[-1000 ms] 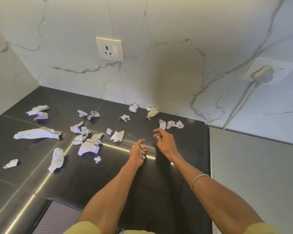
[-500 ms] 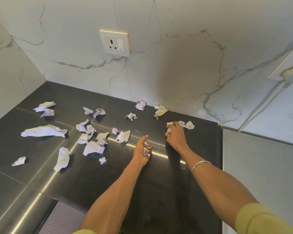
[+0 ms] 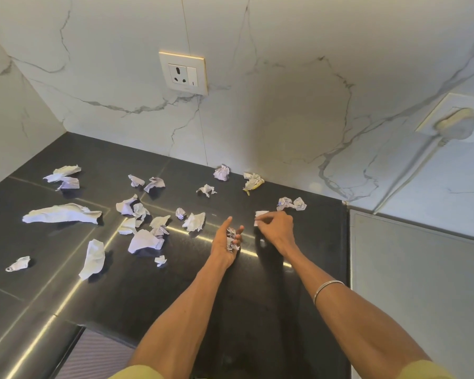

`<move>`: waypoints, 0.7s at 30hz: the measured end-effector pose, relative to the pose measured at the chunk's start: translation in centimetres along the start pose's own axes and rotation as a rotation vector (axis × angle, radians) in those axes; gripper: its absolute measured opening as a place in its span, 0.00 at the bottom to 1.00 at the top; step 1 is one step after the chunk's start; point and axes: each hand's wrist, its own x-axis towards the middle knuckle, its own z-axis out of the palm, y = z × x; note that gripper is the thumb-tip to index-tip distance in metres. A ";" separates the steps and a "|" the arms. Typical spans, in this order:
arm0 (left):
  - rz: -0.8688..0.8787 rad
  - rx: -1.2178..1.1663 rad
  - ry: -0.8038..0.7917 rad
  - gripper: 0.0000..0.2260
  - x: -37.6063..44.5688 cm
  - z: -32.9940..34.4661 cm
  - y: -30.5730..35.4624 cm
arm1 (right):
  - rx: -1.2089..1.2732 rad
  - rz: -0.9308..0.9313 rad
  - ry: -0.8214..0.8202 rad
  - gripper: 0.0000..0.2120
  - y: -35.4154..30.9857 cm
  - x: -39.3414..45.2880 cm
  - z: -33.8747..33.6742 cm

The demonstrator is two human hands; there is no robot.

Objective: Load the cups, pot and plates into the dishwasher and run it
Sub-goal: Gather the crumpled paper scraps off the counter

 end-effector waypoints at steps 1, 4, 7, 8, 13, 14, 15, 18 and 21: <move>0.013 0.003 -0.002 0.10 0.0 0.1 -0.1 | 0.080 -0.001 -0.058 0.07 -0.5 -0.4 0.0; 0.054 0.005 -0.021 0.14 0.1 0.2 -0.4 | 0.308 0.033 -0.224 0.07 -2.1 -1.9 0.2; 0.068 0.022 -0.049 0.26 0.3 -0.2 -0.5 | 0.385 0.068 -0.337 0.07 -2.8 -2.6 0.5; 0.059 0.060 -0.061 0.27 0.3 -0.3 -0.5 | 0.415 0.088 -0.392 0.07 -2.8 -2.5 0.4; -0.044 0.172 -0.262 0.24 -0.5 -1.5 -0.1 | 0.378 0.166 -0.581 0.10 -2.5 -2.0 -0.1; -0.052 0.161 -0.262 0.20 -0.8 -1.6 0.0 | 0.381 0.169 -0.568 0.10 -2.4 -2.0 0.0; -0.057 0.149 -0.255 0.14 -1.1 -1.4 0.0 | 0.377 0.166 -0.549 0.11 -2.2 -2.0 0.0; -0.019 0.093 -0.180 0.06 -1.2 -0.6 -0.1 | 0.277 0.101 -0.469 0.13 -2.0 -1.6 -0.3; 0.008 0.030 -0.127 0.06 -0.8 -0.2 -0.3 | 0.176 0.033 -0.243 0.07 -2.0 -0.4 -1.1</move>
